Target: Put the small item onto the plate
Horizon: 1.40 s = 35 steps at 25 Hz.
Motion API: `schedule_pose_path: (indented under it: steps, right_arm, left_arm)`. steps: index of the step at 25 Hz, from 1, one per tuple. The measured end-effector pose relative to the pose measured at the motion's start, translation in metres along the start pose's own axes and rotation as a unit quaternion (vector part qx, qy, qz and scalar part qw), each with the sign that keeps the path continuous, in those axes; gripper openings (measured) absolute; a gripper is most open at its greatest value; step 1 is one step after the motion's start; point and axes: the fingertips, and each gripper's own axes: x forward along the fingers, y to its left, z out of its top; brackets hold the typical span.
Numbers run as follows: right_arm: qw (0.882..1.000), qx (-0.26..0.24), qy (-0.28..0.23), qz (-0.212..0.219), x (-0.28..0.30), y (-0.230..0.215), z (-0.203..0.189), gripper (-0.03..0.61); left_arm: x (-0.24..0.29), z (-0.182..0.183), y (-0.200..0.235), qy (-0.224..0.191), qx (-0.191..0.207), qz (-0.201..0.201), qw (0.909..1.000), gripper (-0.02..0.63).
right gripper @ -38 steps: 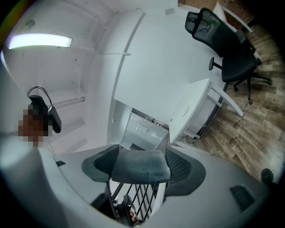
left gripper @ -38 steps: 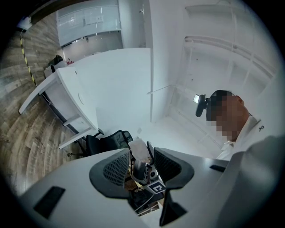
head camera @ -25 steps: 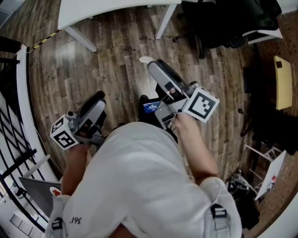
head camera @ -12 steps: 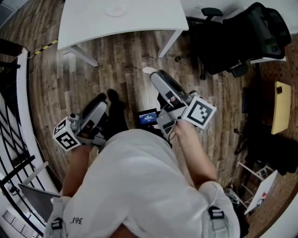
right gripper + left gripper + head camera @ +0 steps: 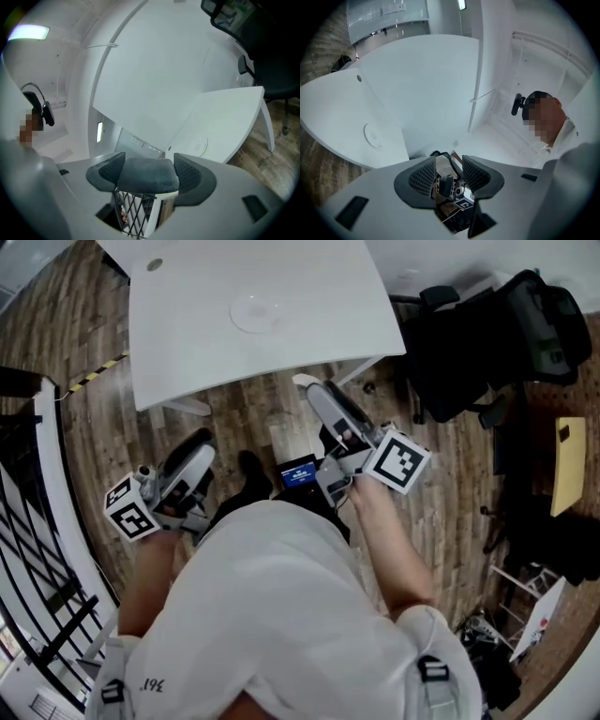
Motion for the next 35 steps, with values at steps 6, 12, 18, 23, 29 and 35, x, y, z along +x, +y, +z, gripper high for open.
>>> schedule_pose_path:
  steps: [6, 12, 18, 23, 29, 35]
  right_arm:
    - [0.978, -0.150, 0.079, -0.124, 0.117, -0.124, 0.010, 0.318]
    - [0.853, -0.434, 0.213, -0.198, 0.274, -0.243, 0.007, 0.318]
    - [0.815, -0.467, 0.260, -0.223, 0.281, -0.290, -0.016, 0.425]
    - [0.875, -0.421, 0.184, -0.152, 0.235, -0.216, 0.031, 0.586]
    - [0.982, -0.134, 0.120, -0.059, 0.093, -0.081, 0.024, 0.471]
    - [0.997, 0.016, 0.032, 0.073, 0.048, 0.005, 0.027, 0.101]
  left_arm:
    - [0.011, 0.038, 0.046, -0.003, -0.011, 0.025, 0.9996, 0.179]
    - [0.000, 0.051, 0.056, -0.058, 0.000, 0.105, 0.9928, 0.179]
    - [-0.029, 0.060, 0.075, -0.111, -0.021, 0.155, 0.9815, 0.179]
    - [0.002, 0.073, 0.081, -0.097, -0.019, 0.115, 0.9884, 0.179]
    - [0.032, 0.082, 0.073, -0.083, -0.022, 0.051, 0.9950, 0.179]
    - [0.047, 0.072, 0.062, -0.038, -0.032, -0.003, 0.9987, 0.179]
